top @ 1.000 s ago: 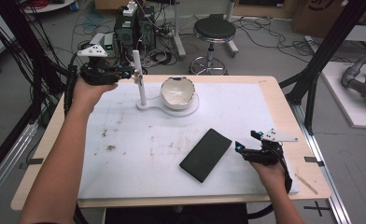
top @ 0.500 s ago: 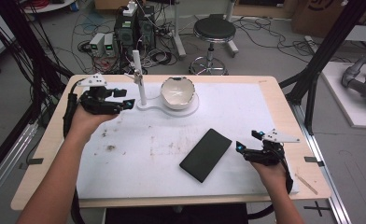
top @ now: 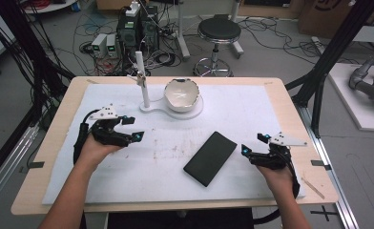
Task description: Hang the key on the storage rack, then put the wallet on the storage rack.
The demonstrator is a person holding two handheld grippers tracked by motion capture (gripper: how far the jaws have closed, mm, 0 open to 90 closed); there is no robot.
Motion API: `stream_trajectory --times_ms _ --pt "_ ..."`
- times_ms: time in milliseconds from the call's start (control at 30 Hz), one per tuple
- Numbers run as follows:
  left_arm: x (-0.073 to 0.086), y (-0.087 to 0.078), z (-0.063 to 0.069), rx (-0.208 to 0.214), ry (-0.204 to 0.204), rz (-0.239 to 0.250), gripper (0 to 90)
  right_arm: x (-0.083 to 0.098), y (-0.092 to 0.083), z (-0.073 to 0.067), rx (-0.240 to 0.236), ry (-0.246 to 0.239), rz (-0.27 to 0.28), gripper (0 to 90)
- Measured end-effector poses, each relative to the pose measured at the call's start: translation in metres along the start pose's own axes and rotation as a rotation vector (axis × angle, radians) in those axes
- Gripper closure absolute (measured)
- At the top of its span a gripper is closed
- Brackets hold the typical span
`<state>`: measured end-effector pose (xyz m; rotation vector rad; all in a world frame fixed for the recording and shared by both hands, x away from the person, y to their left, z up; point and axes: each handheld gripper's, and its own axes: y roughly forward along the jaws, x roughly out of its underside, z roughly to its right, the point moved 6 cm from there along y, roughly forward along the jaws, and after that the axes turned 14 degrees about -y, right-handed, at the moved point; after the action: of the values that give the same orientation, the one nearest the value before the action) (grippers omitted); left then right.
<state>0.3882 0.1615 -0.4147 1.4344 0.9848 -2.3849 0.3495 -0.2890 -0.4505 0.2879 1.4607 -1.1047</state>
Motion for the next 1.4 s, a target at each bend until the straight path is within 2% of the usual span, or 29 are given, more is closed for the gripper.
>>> stream_trajectory --times_ms 67,200,300,400,733,933,1133,1200,1233,1267,1300,1333,1367,1400 --pt "0.005 -0.001 -0.004 0.007 -0.003 0.008 22.3 0.000 0.000 0.000 0.000 0.000 -0.001 18.1" --pt "0.015 -0.003 -0.014 -0.023 -0.018 -0.005 18.5 0.000 0.000 0.002 0.004 -0.006 0.000 18.0" --pt "0.019 -0.003 -0.014 -0.003 0.005 -0.012 18.1 0.001 0.001 0.004 0.012 0.005 -0.005 18.0" --pt "0.018 -0.003 -0.014 0.005 0.011 -0.006 18.1 0.002 0.002 0.006 0.017 0.008 -0.010 18.0" --pt "0.022 0.003 -0.017 -0.013 -0.016 -0.024 18.0 0.004 0.000 0.010 0.028 0.019 -0.013 18.0" --pt "0.021 0.002 -0.016 -0.003 -0.029 -0.017 18.0 0.004 0.000 0.011 0.036 0.020 -0.013 18.0" --pt "0.017 0.010 -0.005 0.029 -0.034 -0.021 17.9 0.002 -0.001 0.010 0.036 0.007 -0.013 18.0" --pt "0.015 0.020 0.004 0.055 -0.032 -0.024 17.9 0.002 -0.003 0.011 0.042 0.007 -0.008 18.0" --pt "0.015 0.020 0.004 0.055 -0.032 -0.024 17.9 0.002 -0.004 0.012 0.046 0.009 -0.006 18.0" --pt "0.014 0.028 0.012 0.071 -0.033 -0.040 17.9 0.002 -0.006 0.013 0.049 0.009 -0.003 18.0" --pt "0.014 0.028 0.012 0.071 -0.033 -0.040 17.9 0.002 -0.006 0.013 0.049 0.009 -0.003 18.0" --pt "0.013 0.039 0.021 0.082 -0.015 -0.068 17.9 0.003 -0.008 0.014 0.053 0.017 -0.003 18.0" --pt "0.013 0.039 0.021 0.082 -0.015 -0.068 17.9 0.003 -0.008 0.014 0.053 0.017 -0.003 18.0" --pt "0.010 0.048 0.028 0.097 -0.013 -0.074 17.9 0.004 -0.009 0.017 0.062 0.017 -0.002 18.0"
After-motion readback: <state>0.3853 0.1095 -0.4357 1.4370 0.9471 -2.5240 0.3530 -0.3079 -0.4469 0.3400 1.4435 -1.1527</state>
